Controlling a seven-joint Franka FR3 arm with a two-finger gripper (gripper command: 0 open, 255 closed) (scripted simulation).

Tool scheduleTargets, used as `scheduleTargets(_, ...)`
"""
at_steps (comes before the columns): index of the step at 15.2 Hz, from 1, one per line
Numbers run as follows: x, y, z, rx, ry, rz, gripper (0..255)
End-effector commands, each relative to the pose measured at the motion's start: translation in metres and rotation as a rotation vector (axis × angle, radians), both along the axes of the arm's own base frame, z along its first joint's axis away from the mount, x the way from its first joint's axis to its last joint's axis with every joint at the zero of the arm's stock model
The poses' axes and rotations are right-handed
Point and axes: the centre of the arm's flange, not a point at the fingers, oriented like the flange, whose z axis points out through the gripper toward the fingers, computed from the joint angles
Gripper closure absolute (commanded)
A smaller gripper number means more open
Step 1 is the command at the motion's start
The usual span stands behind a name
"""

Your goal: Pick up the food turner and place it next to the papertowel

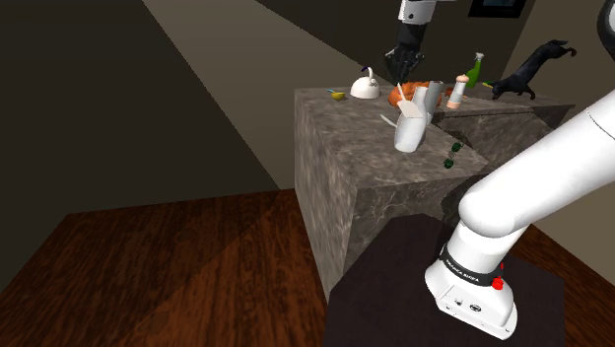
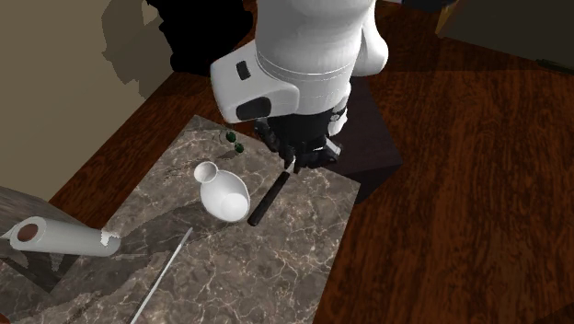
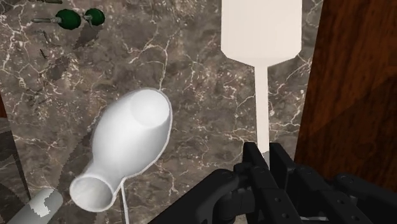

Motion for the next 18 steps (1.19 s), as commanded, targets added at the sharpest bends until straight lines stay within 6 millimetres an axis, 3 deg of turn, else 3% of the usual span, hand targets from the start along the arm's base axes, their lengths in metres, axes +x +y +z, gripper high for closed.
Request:
scheduleTargets(1, -0.009, -0.017, 0.002, 0.0, 0.0, 0.0, 255)
scheduleTargets(18, -0.112, -0.216, 0.002, 0.0, 0.0, 0.0, 255)
